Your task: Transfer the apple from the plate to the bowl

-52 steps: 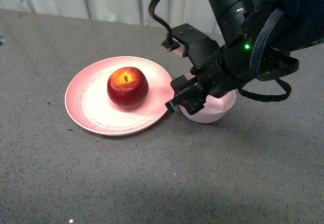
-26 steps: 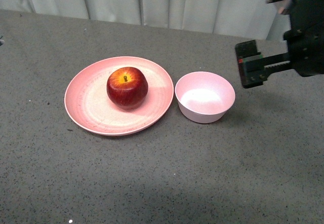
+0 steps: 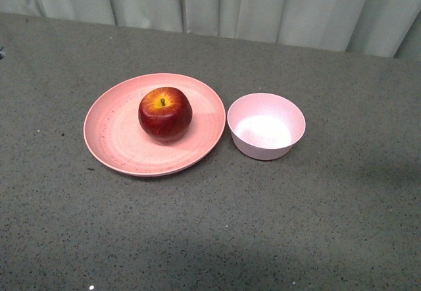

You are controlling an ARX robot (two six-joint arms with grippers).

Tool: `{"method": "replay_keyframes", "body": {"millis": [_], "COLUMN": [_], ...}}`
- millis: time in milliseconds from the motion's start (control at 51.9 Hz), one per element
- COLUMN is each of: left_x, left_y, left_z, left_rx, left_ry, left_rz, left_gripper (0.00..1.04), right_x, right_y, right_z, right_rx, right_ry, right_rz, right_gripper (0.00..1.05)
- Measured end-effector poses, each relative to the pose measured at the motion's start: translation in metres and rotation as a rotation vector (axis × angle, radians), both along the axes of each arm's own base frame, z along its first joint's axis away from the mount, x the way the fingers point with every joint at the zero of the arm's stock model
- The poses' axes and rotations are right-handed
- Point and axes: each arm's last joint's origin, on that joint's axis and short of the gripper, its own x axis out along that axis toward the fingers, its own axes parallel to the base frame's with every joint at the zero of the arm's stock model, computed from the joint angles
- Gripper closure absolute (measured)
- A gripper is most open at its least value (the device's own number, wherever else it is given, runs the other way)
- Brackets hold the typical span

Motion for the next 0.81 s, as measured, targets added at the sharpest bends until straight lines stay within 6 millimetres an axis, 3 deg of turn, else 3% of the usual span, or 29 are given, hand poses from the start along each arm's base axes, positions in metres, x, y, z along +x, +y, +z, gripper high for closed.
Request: {"method": "replay_keyframes", "body": {"millis": [116, 212, 520, 809], "left_x": [0.000, 0.000, 0.000, 0.000], "left_y": [0.000, 0.000, 0.000, 0.000], "left_z": [0.000, 0.000, 0.000, 0.000], "left_rx": [0.000, 0.000, 0.000, 0.000], "left_ry": [0.000, 0.000, 0.000, 0.000], "left_rz": [0.000, 0.000, 0.000, 0.000], "left_gripper": [0.07, 0.07, 0.07, 0.07], "right_x": [-0.020, -0.036, -0.068, -0.088], "right_y": [-0.007, -0.012, -0.028, -0.029], "right_z": [0.003, 0.012, 0.011, 0.012], "right_rx": [-0.004, 0.004, 0.007, 0.007], "right_ry": [0.036, 0.003, 0.011, 0.009], "right_rz": [0.002, 0.002, 0.000, 0.000], "right_gripper": [1.04, 1.04, 1.04, 1.04]}}
